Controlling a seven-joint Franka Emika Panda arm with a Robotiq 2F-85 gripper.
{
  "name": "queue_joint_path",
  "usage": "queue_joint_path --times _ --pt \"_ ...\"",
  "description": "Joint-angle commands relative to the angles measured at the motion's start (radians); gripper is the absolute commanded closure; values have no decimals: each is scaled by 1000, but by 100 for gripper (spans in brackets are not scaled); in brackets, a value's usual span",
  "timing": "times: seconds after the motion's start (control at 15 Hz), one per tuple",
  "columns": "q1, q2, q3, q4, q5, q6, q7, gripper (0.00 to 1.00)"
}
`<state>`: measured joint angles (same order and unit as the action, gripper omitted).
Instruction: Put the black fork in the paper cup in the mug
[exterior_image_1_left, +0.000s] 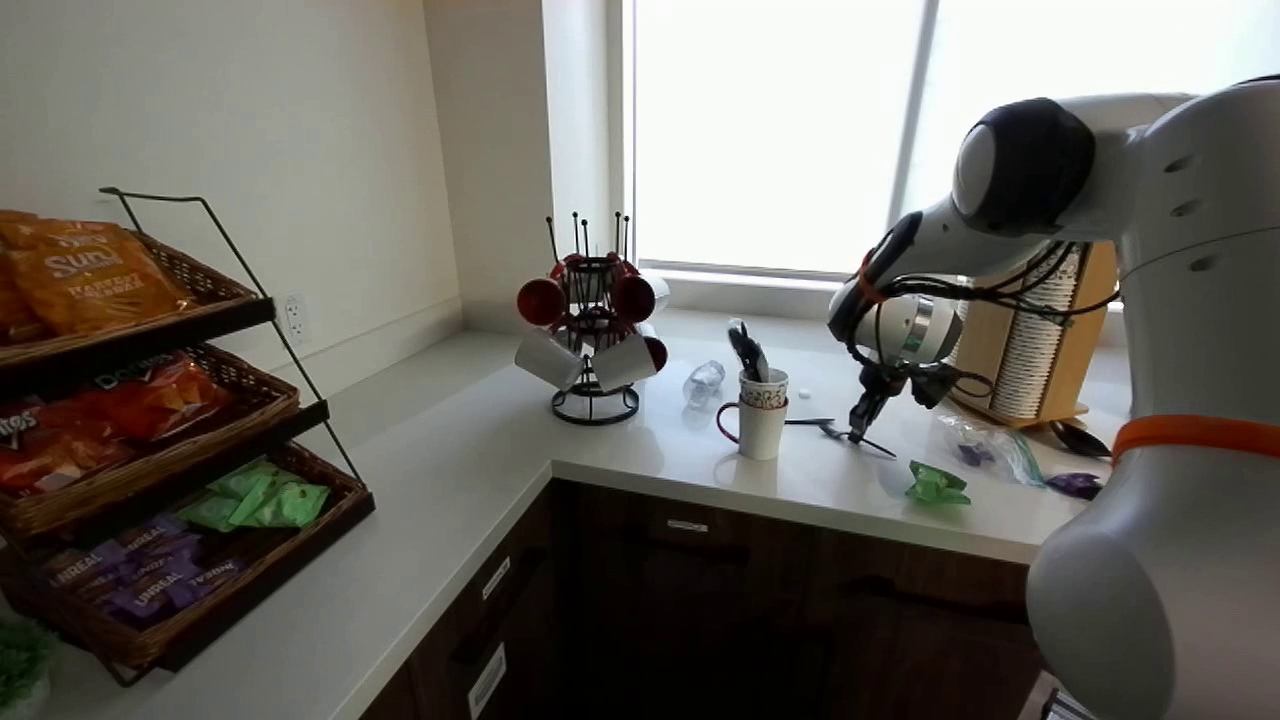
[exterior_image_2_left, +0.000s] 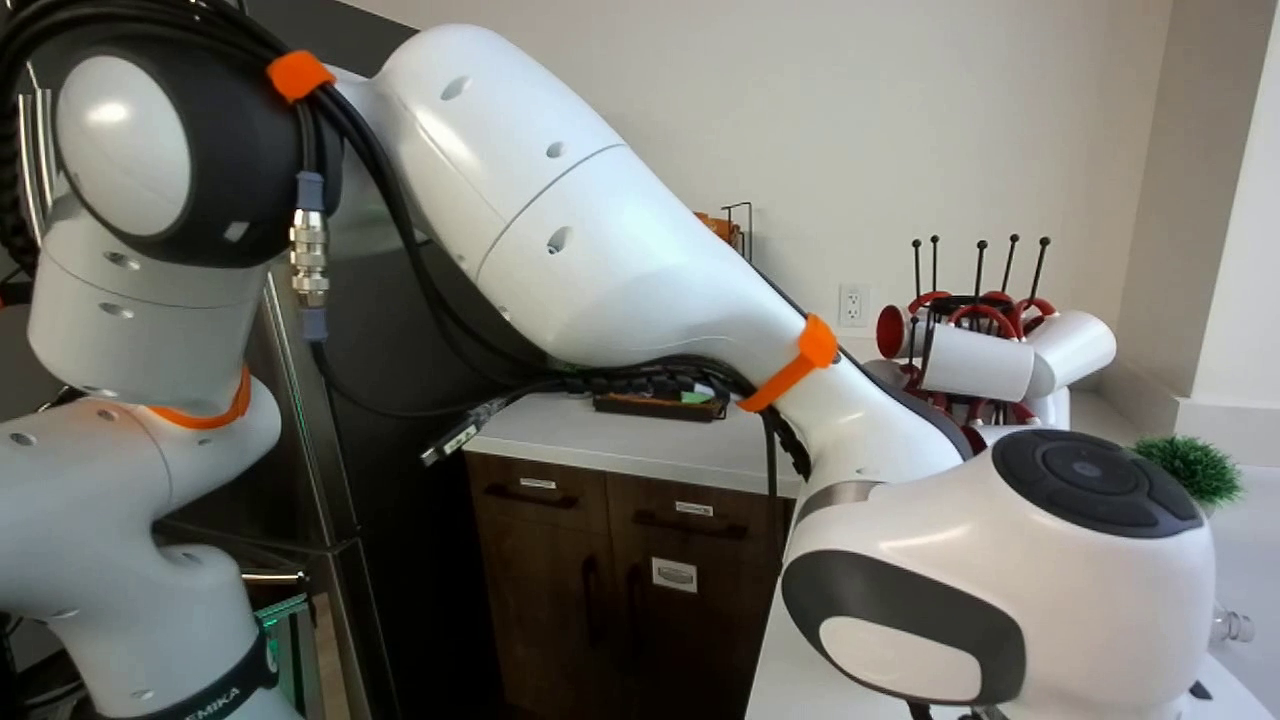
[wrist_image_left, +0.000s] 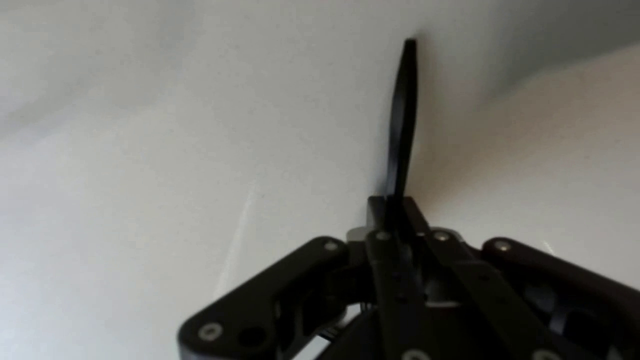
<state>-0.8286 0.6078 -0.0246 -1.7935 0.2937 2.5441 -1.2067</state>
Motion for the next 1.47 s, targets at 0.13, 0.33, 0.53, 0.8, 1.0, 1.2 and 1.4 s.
queue_joint_path --times 0.13,0.33,0.53,0.8,1.0,1.2,1.4 --pt "-46 -159 84 -125 94 52 -97 98" --pt "-105 -298 177 -218 300 119 -230 98" --pt "-231 -415 335 -273 546 115 -378 98" --pt "-407 -501 522 -242 853 55 -558 98" --pt "-445 -537 537 -264 1053 -24 -566 98" --pt "-451 -542 501 -327 1236 -152 -614 98" --pt "-189 -548 200 -436 1268 -318 -765 98"
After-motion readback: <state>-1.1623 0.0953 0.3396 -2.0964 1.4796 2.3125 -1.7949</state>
